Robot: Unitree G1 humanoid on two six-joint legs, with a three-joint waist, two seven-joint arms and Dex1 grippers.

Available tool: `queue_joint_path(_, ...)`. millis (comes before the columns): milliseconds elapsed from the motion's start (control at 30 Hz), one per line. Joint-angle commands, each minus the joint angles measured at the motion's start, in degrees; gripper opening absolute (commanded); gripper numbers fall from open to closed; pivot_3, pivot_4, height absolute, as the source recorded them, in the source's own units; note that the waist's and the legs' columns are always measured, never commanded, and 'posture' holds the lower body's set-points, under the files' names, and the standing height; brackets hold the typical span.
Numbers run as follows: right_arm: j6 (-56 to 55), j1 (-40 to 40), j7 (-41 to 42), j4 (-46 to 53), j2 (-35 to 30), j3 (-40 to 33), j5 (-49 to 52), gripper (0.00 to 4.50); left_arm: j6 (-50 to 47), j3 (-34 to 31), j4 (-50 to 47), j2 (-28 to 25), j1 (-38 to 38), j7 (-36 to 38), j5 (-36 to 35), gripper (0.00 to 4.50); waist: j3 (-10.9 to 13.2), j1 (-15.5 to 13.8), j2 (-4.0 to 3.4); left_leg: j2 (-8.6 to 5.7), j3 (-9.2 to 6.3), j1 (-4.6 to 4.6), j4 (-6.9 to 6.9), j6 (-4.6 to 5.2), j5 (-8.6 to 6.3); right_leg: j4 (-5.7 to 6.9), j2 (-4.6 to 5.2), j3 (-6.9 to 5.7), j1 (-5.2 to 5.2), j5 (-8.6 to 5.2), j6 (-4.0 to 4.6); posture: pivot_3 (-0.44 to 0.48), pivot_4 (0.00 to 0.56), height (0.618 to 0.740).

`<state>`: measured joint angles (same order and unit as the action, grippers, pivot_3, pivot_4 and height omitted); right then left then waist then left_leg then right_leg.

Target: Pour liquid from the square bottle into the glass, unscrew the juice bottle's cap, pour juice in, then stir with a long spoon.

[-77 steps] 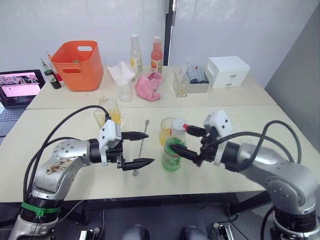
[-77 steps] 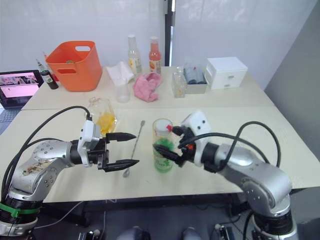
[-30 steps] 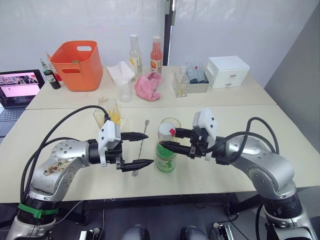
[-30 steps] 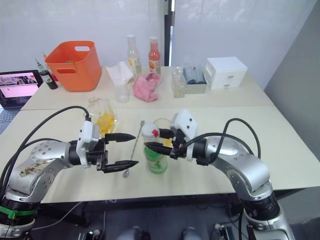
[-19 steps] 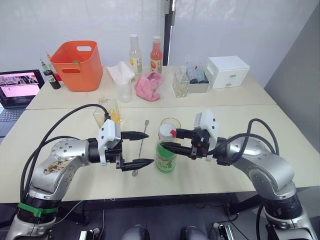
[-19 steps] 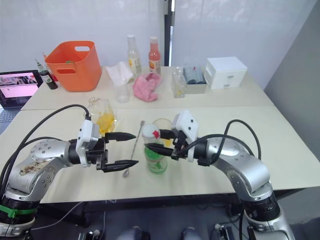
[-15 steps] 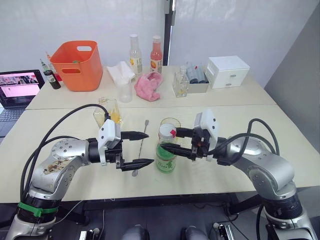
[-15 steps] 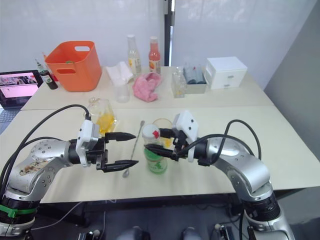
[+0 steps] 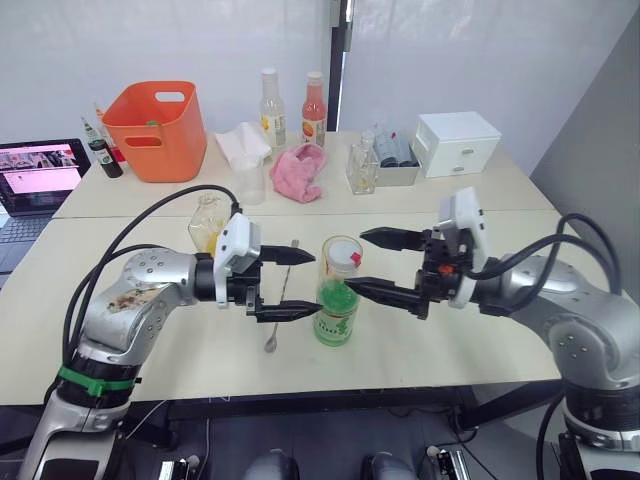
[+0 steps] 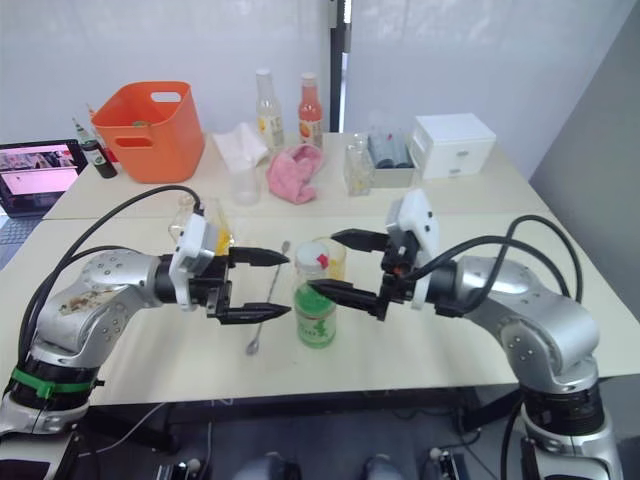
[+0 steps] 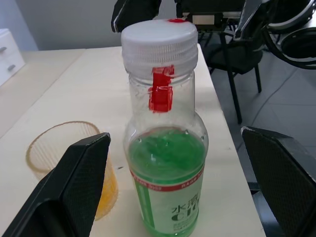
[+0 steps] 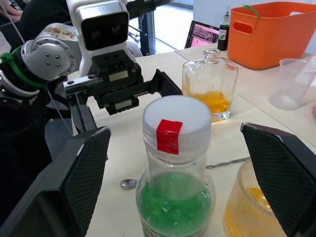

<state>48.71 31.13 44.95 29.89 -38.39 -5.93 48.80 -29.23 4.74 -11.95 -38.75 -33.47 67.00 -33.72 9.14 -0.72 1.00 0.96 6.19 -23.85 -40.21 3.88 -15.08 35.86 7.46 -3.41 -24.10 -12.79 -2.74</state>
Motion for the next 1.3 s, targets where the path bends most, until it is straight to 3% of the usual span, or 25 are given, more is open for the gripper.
queue_joint_path(33,0.6,1.3,-0.1,1.2,-1.3,-2.9,3.6,4.47,-1.5,3.1,0.2,1.2,-3.9,0.0,1.7,4.5,0.0,0.0,0.0,0.0,0.0,0.0,-0.01,0.0,0.0,0.0,0.0,-0.01,0.01,0.0,0.0,0.0,0.15,0.74)
queue_joint_path(467,0.7,0.2,-3.4,3.0,-2.9,-3.2,5.7,4.47,-1.6,4.8,6.5,5.4,-9.9,2.8,2.4,4.5,0.0,0.0,0.01,-0.01,0.0,-0.02,-0.06,0.04,-0.02,0.0,0.0,0.02,0.01,0.0,-0.01,0.0,0.15,0.74)
queue_joint_path(1300,0.3,-0.4,-4.2,3.7,-3.8,-2.7,5.3,4.47,-5.9,2.4,6.6,7.2,-7.9,1.4,0.5,4.5,0.0,0.0,0.01,0.01,0.0,-0.02,-0.09,0.05,-0.03,0.0,0.0,0.03,0.01,0.01,-0.01,0.0,0.15,0.74)
